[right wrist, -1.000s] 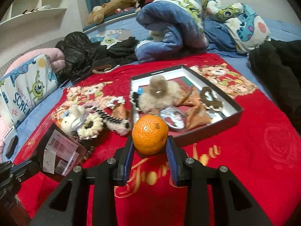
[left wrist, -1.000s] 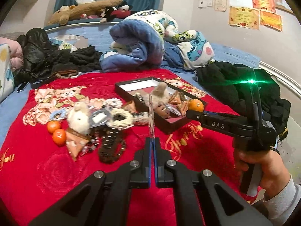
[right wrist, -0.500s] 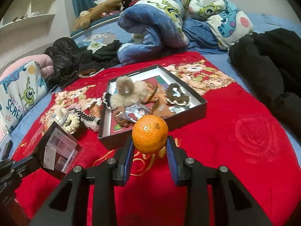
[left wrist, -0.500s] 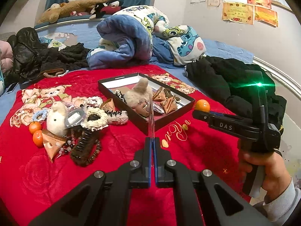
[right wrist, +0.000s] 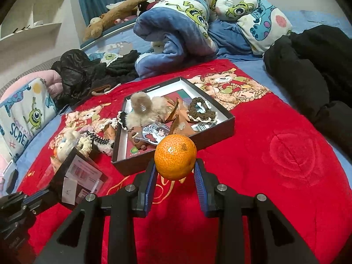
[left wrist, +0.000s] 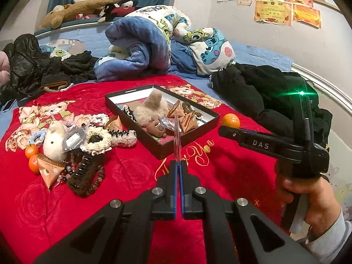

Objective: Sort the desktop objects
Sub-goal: 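Move both tools over the open black box holding package and orange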

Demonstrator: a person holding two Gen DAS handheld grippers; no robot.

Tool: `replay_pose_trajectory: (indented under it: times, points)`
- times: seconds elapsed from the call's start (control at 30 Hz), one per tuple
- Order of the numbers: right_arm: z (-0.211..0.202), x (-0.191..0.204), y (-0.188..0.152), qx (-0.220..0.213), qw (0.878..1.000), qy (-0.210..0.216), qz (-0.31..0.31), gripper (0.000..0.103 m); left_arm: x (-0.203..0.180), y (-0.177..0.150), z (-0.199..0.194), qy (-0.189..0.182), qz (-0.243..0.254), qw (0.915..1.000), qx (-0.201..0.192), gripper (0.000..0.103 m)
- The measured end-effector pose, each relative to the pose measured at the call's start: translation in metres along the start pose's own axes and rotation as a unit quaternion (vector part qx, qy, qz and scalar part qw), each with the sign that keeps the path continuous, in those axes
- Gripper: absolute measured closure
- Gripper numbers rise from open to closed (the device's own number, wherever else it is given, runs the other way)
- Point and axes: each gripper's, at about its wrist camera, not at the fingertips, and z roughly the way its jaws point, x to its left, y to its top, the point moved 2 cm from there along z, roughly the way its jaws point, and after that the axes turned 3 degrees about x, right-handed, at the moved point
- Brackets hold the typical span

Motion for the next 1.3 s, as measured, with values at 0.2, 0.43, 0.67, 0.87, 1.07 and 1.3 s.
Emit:
replay_pose_trajectory:
  times: [0.2, 0.43, 0.67, 0.87, 1.07, 1.3]
  points:
    - [0.006, 0.0, 0.013, -0.009, 1.0, 0.008, 0.01, 0.071, 0.001, 0.019, 0.003, 0.001, -0.006, 0.9998, -0.017, 0.101]
    - [0.01, -0.007, 0.03, -0.032, 0.999, 0.026, 0.017, 0.071, -0.007, 0.042, 0.022, 0.0, 0.016, 0.9995, -0.026, 0.101]
    - [0.034, -0.025, 0.043, -0.048, 0.998, 0.017, 0.025, 0.071, -0.001, 0.059, 0.059, -0.01, 0.014, 0.9997, -0.016, 0.101]
    - [0.061, -0.03, 0.043, -0.042, 0.999, -0.014, 0.014, 0.071, 0.009, 0.056, 0.08, -0.014, 0.007, 0.9999, -0.003, 0.101]
    - [0.073, -0.032, 0.044, -0.031, 0.999, -0.009, 0.02, 0.071, 0.015, 0.055, 0.099, -0.007, 0.006, 0.9999, 0.006, 0.101]
    - [0.089, -0.039, 0.052, -0.026, 0.999, -0.026, 0.031, 0.071, 0.024, 0.056, 0.116, 0.01, -0.001, 0.9999, 0.014, 0.101]
